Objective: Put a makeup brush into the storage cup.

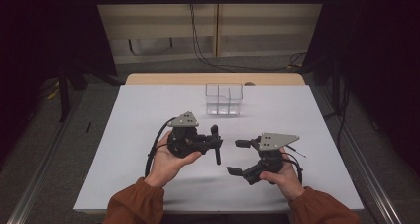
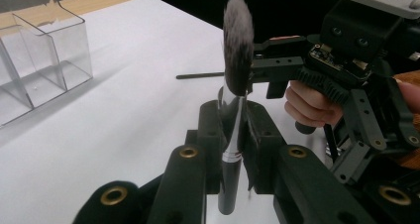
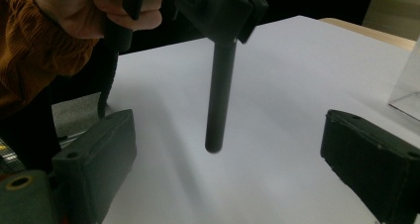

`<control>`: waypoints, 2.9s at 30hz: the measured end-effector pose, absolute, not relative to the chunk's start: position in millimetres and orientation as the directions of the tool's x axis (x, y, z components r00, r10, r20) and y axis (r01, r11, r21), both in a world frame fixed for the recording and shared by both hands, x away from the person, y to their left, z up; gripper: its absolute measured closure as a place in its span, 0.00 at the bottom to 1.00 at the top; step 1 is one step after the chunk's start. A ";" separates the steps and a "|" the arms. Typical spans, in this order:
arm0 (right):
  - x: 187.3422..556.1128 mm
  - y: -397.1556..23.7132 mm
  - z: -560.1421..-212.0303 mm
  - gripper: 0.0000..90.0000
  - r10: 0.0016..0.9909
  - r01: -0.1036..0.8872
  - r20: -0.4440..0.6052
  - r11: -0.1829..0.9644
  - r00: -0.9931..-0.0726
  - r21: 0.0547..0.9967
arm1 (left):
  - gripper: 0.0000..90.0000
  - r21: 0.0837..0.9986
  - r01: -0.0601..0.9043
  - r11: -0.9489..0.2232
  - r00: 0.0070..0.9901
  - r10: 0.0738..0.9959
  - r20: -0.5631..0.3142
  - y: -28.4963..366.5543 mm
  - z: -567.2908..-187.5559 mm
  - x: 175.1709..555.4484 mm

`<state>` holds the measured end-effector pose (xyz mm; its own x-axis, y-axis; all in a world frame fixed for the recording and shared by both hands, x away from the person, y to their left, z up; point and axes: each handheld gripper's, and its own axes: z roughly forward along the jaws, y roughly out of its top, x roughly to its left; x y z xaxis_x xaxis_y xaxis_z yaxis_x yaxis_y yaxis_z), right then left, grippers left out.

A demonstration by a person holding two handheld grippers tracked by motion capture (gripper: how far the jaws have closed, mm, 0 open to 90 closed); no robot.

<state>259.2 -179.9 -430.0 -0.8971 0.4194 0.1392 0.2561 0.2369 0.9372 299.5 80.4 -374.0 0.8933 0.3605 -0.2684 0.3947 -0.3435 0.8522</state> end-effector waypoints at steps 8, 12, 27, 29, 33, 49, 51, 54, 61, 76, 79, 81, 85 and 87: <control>265.1 -167.2 -428.7 0.09 0.422 0.290 0.176 0.221 -0.889 0.931 | 0.89 0.855 0.391 -0.341 0.894 0.360 -0.265 79.1 -374.2 298.4; 267.7 -164.6 -428.5 0.11 0.427 0.301 0.187 0.219 -0.885 0.928 | 0.89 0.856 0.394 -0.335 0.893 0.361 -0.270 79.3 -374.2 298.2; 271.1 -157.0 -431.5 0.57 0.413 0.302 0.192 0.219 -0.890 0.928 | 0.89 0.854 0.406 -0.325 0.888 0.362 -0.285 77.1 -378.5 297.9; 271.3 -157.1 -431.8 0.62 0.409 0.306 0.199 0.215 -0.891 0.927 | 0.89 0.855 0.402 -0.329 0.889 0.362 -0.278 76.6 -378.8 297.8; 271.2 -156.4 -432.2 0.73 0.413 0.300 0.191 0.217 -0.890 0.929 | 0.89 0.851 0.401 -0.339 0.892 0.355 -0.279 75.3 -379.4 297.8; 272.0 -155.8 -434.5 0.89 0.414 0.316 0.206 0.216 -0.887 0.924 | 0.88 0.855 0.398 -0.333 0.894 0.351 -0.279 73.7 -382.9 297.3; 272.2 -156.1 -434.3 0.89 0.415 0.318 0.206 0.218 -0.886 0.923 | 0.89 0.856 0.395 -0.332 0.895 0.351 -0.277 73.5 -383.4 297.3; 272.4 -156.5 -434.6 0.89 0.414 0.319 0.207 0.220 -0.886 0.922 | 0.88 0.859 0.388 -0.333 0.897 0.351 -0.269 73.0 -384.0 297.0; 271.6 -156.6 -434.0 0.89 0.417 0.314 0.201 0.221 -0.886 0.923 | 0.88 0.867 0.377 -0.326 0.900 0.349 -0.260 73.5 -384.3 295.6; 272.3 -160.4 -433.1 0.89 0.441 0.313 0.195 0.212 -0.876 0.926 | 0.74 0.887 0.352 -0.300 0.899 0.374 -0.230 74.0 -385.3 293.6; 272.2 -161.8 -432.7 0.89 0.447 0.311 0.191 0.211 -0.874 0.927 | 0.68 0.892 0.346 -0.292 0.895 0.389 -0.220 76.3 -386.7 294.0; 272.5 -162.9 -432.8 0.89 0.451 0.311 0.191 0.209 -0.872 0.927 | 0.63 0.891 0.350 -0.287 0.891 0.395 -0.223 78.5 -387.9 294.5; 273.7 -165.1 -432.7 0.89 0.462 0.313 0.190 0.205 -0.866 0.927 | 0.55 0.898 0.341 -0.277 0.887 0.411 -0.210 81.9 -388.2 294.1; 273.7 -165.9 -432.4 0.89 0.466 0.315 0.192 0.202 -0.864 0.927 | 0.50 0.900 0.341 -0.273 0.887 0.412 -0.211 83.6 -388.2 294.0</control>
